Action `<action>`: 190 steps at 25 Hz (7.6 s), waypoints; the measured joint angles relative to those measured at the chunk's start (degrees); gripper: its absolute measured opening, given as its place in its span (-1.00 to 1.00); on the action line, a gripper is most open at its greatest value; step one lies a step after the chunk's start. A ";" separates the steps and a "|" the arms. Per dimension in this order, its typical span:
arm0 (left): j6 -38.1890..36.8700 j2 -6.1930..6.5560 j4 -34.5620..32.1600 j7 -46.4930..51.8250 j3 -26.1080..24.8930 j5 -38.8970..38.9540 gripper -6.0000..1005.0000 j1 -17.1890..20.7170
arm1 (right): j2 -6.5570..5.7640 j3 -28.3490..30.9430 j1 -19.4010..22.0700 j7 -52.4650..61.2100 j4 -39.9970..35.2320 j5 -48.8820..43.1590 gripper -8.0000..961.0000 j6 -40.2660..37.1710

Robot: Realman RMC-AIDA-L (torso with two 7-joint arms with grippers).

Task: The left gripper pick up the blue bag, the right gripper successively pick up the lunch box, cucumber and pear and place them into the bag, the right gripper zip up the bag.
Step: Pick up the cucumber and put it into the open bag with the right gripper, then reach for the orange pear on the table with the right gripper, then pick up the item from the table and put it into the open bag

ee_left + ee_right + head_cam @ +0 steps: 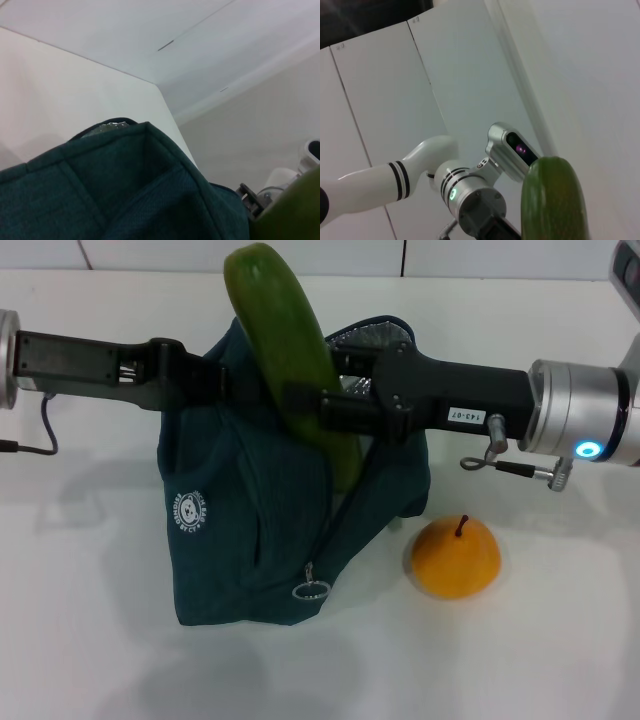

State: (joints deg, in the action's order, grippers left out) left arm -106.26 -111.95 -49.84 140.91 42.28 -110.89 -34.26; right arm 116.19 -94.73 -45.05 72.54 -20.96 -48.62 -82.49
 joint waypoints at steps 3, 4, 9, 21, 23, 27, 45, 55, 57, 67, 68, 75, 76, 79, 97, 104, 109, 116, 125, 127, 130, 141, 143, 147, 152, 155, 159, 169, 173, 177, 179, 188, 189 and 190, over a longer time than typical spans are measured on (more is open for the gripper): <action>0.14 0.18 0.24 -0.10 0.00 0.31 -0.91 0.07 | 0.00 -0.46 0.60 -0.69 0.05 0.02 0.13 0.26; 0.18 0.19 0.25 -0.12 0.00 0.33 -0.91 0.11 | 0.00 -0.54 0.73 -0.88 0.14 0.02 0.13 0.32; 0.28 0.24 0.29 -0.16 0.00 0.34 -0.91 0.24 | 0.00 -1.30 1.91 -1.69 0.25 0.03 0.13 0.87; 0.36 0.20 0.36 -0.35 -0.01 -0.05 -0.91 0.34 | 0.00 -1.60 3.67 -4.61 -0.15 0.08 0.12 1.05; 0.36 0.14 0.36 -0.46 -0.01 -0.05 -0.91 0.38 | 0.00 -1.80 3.75 -5.26 -0.34 0.45 0.13 1.05; 0.36 0.11 0.36 -0.55 0.00 -0.09 -0.91 0.50 | 0.00 -3.87 3.89 -7.22 -0.41 3.09 0.13 1.06; 0.25 0.02 0.36 -0.55 0.00 0.16 -0.91 0.60 | 0.00 -5.59 4.89 -7.45 -0.69 3.55 0.15 -0.48; 0.18 0.16 0.36 -0.54 0.00 0.22 -0.91 0.69 | -0.06 -5.04 5.80 -8.29 -0.69 3.54 0.30 -1.92; 0.17 0.18 0.36 -0.54 0.00 0.24 -0.91 0.69 | -0.11 -4.71 6.03 -8.39 -0.68 3.53 0.36 -2.05; 0.18 0.22 0.36 -0.45 0.00 0.25 -0.91 0.69 | -0.36 -2.39 7.13 -10.00 -1.72 3.54 0.48 -3.20; 0.18 0.22 0.36 -0.43 0.00 0.26 -0.91 0.69 | -0.43 -2.32 7.31 -10.16 -1.85 3.54 0.51 -3.37; 0.17 0.20 0.36 -0.27 0.00 0.35 -0.91 0.61 | -0.46 -0.54 9.41 -11.56 -2.11 3.54 0.66 -4.76; 0.18 0.21 0.36 -0.25 0.00 0.35 -0.91 0.61 | -0.49 0.13 9.85 -11.73 -2.12 3.54 0.66 -5.58; 0.18 0.25 0.36 -0.20 0.00 0.35 -0.91 0.60 | -0.65 3.93 11.67 -11.95 -2.15 3.55 0.66 -9.34; 0.01 -0.27 0.37 -0.14 0.00 1.60 -0.91 1.16 | -4.12 17.30 25.61 -14.72 -1.68 -10.84 0.64 -11.89; 0.02 -0.51 0.43 -0.38 -0.01 1.51 -0.91 1.59 | -1.49 17.14 26.62 -24.76 -1.36 -16.12 0.55 -9.08; 0.05 -0.54 0.45 -0.43 0.00 1.39 -0.91 1.58 | -1.04 14.84 26.00 -24.90 -1.26 -16.18 0.55 -5.61; 0.05 -0.54 0.45 -0.54 0.06 1.32 -0.91 1.57 | -0.89 14.48 25.30 -24.36 -1.26 -16.23 0.54 -3.83; 0.00 -0.54 0.45 -0.55 0.34 1.29 -0.91 1.24 | -0.70 13.11 24.35 -23.47 -1.28 -16.01 0.25 -2.35; 0.00 -0.55 0.45 -0.55 0.35 1.29 -0.91 1.17 | -0.65 12.46 24.08 -23.46 -1.27 -15.92 0.10 -1.84; 0.00 -0.54 0.45 -0.55 0.35 1.24 -0.91 1.12 | -0.50 11.82 23.70 -23.44 -1.26 -15.82 -0.10 -1.28; 0.00 -0.54 0.45 -0.69 0.43 1.20 -0.91 1.22 | -0.44 11.49 23.52 -23.41 -1.27 -15.59 -0.29 -1.13; 0.00 -0.56 0.45 -0.71 0.44 1.20 -0.91 1.22 | -0.44 11.49 23.48 -23.41 -1.28 -15.26 -0.29 -1.13; 0.00 -0.66 0.45 -0.78 0.44 1.19 -0.91 1.20 | -0.44 11.50 23.43 -23.41 -1.29 -14.97 -0.30 -0.93; -0.07 -0.69 0.45 -0.80 0.44 1.16 -0.91 1.25 | -0.44 11.34 23.43 -23.41 -1.37 -14.97 -0.34 -0.86; -0.09 -0.71 0.45 -0.81 0.44 1.14 -0.91 1.26 | -0.44 11.32 23.43 -23.41 -1.35 -14.97 -0.41 -0.83; -0.09 -0.72 0.45 -0.81 0.44 1.12 -0.91 1.25 | -0.44 11.32 23.43 -23.41 -1.31 -14.97 -0.63 -0.82; -0.09 -0.72 0.45 -0.81 0.44 1.11 -0.91 1.22 | -0.44 11.32 23.43 -23.41 -1.27 -15.01 -0.64 -0.64; -0.08 -0.72 0.44 -0.81 0.44 1.11 -0.91 1.21 | -0.44 11.32 23.43 -23.55 -1.27 -15.01 -0.83 -0.98; -0.09 -0.72 0.45 -0.81 0.44 1.12 -0.91 1.22 | -0.44 11.32 23.43 -23.64 -1.28 -15.01 -0.93 -0.95; -0.09 -0.72 0.44 -0.81 0.44 1.12 -0.91 1.21 | -0.44 11.32 23.43 -23.68 -1.28 -15.01 -0.93 -0.87; -0.12 -0.72 0.44 -0.81 0.44 1.12 -0.91 1.24 | -0.71 11.88 24.30 -23.57 -1.27 -13.35 -0.94 -2.36; -0.14 -0.72 0.45 -0.81 0.44 1.12 -0.91 1.27 | -0.78 11.90 24.50 -23.56 -1.27 -12.72 -0.93 -2.90; -0.15 -0.72 0.44 -0.81 0.43 1.12 -0.91 1.32 | -0.89 11.93 24.76 -23.56 -1.24 -12.02 -0.93 -3.55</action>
State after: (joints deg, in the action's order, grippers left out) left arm -106.40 -112.67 -49.39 140.10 42.71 -109.77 -32.94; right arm 115.30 -82.80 -20.29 48.98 -22.20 -60.64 -86.04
